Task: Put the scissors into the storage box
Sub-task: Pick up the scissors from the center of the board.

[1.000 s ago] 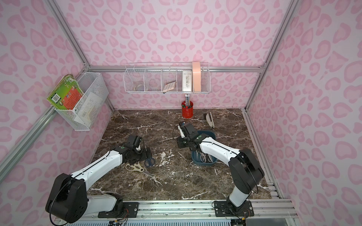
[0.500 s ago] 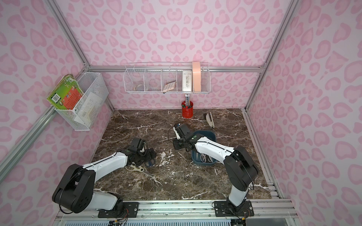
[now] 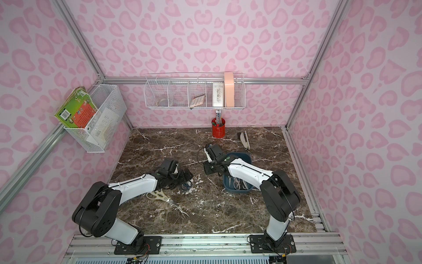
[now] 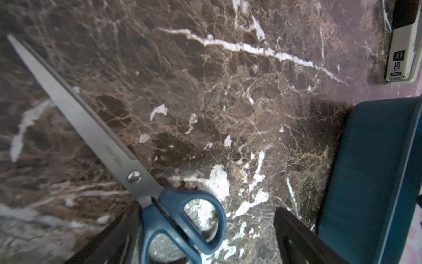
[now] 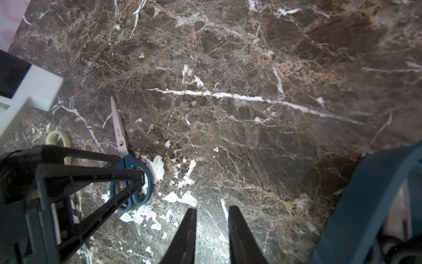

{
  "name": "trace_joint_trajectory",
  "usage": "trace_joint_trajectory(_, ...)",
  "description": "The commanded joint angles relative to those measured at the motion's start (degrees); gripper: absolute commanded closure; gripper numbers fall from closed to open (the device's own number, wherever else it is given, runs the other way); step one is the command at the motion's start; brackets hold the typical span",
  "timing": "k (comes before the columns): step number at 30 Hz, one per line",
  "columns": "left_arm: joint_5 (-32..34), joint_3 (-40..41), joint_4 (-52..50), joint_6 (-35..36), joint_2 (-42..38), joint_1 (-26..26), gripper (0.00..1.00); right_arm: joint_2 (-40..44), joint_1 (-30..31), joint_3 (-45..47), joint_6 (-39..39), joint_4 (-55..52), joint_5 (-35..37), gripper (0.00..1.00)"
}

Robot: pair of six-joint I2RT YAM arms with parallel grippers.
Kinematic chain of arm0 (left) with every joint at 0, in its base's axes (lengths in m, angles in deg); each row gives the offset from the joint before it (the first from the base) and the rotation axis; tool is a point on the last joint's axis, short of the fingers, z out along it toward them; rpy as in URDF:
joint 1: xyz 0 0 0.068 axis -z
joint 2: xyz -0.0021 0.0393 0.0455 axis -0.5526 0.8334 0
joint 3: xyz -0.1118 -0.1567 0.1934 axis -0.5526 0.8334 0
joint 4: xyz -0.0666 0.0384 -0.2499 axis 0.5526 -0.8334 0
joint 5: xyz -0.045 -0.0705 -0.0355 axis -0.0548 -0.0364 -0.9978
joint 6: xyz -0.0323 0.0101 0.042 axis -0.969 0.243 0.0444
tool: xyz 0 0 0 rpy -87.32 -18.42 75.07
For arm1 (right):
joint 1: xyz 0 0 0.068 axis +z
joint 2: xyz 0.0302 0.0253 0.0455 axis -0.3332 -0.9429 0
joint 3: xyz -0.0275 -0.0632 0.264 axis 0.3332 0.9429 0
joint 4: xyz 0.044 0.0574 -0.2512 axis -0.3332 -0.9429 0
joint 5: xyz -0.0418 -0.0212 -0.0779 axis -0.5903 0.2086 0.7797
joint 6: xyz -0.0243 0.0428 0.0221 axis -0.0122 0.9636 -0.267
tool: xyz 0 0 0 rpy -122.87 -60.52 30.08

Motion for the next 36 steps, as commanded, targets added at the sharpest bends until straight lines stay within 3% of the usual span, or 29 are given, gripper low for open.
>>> trace_joint_trajectory(1, 1.5, -1.3, -5.8, 0.2, -1.3, -0.5, 0.03, -0.8, 0.0, -1.3, -1.0, -2.4, -1.8, 0.72)
trace_joint_trajectory(5, 1.5, -3.3, -10.7, 2.8, -3.7, -4.9, 0.03, -1.9, 1.4, -2.4, -3.5, -2.9, -4.1, 0.72)
trace_joint_trajectory(10, 0.3, -4.7, -13.4, 7.2, -8.0, -14.9, 0.03, -6.0, 6.2, -6.7, -8.3, -6.0, -4.5, 0.69)
trace_joint_trajectory(16, -4.0, -7.2, -15.0, 10.1, -8.4, -23.0, 0.03, -13.9, 11.6, -17.4, -12.8, -12.5, -3.0, 0.69)
trace_joint_trajectory(27, -5.8, -3.6, -12.0, 8.1, -11.6, -24.2, 0.03, -26.7, 15.4, -32.7, -13.5, -23.9, 2.9, 0.58)
trace_joint_trajectory(36, -5.2, -3.6, -12.2, 7.9, -12.8, -25.1, 0.03, -30.3, 16.3, -37.2, -13.7, -26.9, 6.2, 0.62)
